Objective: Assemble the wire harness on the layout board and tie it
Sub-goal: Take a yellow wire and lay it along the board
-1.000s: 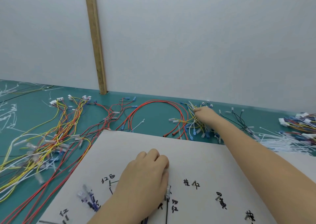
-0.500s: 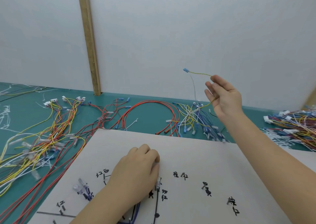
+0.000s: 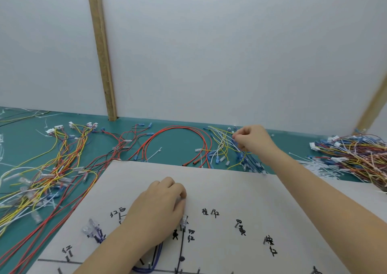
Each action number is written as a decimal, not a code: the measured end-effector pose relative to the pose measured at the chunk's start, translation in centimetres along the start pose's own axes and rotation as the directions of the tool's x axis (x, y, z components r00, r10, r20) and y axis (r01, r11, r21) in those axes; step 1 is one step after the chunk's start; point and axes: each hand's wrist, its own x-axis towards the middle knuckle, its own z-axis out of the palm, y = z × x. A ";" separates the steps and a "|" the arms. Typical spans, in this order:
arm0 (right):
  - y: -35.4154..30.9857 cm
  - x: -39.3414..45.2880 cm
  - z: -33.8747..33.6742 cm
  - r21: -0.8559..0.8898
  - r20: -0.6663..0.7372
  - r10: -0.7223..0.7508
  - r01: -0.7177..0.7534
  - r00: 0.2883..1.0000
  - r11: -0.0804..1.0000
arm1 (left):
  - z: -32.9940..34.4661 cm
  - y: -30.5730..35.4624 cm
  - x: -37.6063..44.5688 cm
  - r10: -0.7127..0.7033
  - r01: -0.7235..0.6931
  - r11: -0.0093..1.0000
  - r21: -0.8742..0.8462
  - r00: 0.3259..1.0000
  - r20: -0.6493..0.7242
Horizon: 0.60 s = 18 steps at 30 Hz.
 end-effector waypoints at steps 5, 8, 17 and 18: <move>-0.4 0.6 1.0 0.025 0.177 -0.041 0.037 0.983 0.999 | -0.1 -0.3 0.0 0.006 -0.006 1.000 -0.019 1.000 0.001; -0.3 0.7 0.8 -0.177 0.172 -0.187 0.217 0.967 0.960 | -0.1 -0.2 0.0 0.005 -0.005 1.000 -0.019 1.000 -0.002; 0.2 1.7 -2.6 0.094 -0.266 -0.293 0.327 0.918 0.940 | 0.0 -0.1 0.1 0.003 -0.003 1.000 -0.018 1.000 0.001; 0.3 1.8 -2.8 0.149 -0.264 -0.224 0.269 0.938 0.952 | 0.0 -0.1 0.1 0.003 -0.003 1.000 -0.015 1.000 0.002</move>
